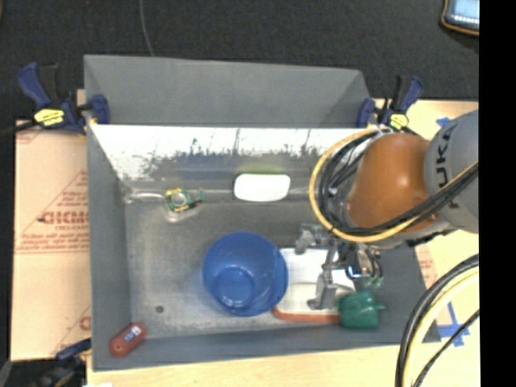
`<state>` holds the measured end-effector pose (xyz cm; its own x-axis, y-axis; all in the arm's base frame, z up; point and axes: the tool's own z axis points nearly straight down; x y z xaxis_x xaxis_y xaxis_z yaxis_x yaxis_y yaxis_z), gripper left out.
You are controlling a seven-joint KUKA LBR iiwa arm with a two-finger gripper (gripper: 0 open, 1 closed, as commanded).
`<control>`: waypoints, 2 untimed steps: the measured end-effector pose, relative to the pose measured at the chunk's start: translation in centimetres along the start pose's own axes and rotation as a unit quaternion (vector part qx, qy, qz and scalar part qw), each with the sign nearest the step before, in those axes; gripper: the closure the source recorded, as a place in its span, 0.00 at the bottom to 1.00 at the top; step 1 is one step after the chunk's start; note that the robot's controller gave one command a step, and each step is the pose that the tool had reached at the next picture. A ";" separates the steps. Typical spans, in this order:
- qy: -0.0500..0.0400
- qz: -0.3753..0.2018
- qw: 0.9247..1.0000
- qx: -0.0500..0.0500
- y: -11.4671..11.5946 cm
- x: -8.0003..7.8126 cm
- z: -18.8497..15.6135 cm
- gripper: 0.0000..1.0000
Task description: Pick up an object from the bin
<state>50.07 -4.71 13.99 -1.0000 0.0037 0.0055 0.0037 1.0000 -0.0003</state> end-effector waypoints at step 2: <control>-0.011 -0.058 0.998 0.001 -2.1 -2.0 6.5 0.00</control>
Offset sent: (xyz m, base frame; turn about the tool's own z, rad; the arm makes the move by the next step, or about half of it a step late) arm 0.0143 -0.0215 -0.0699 -0.1162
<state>52.00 -6.83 7.43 -0.9936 -0.1120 -0.0166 -0.1120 0.9937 -0.0020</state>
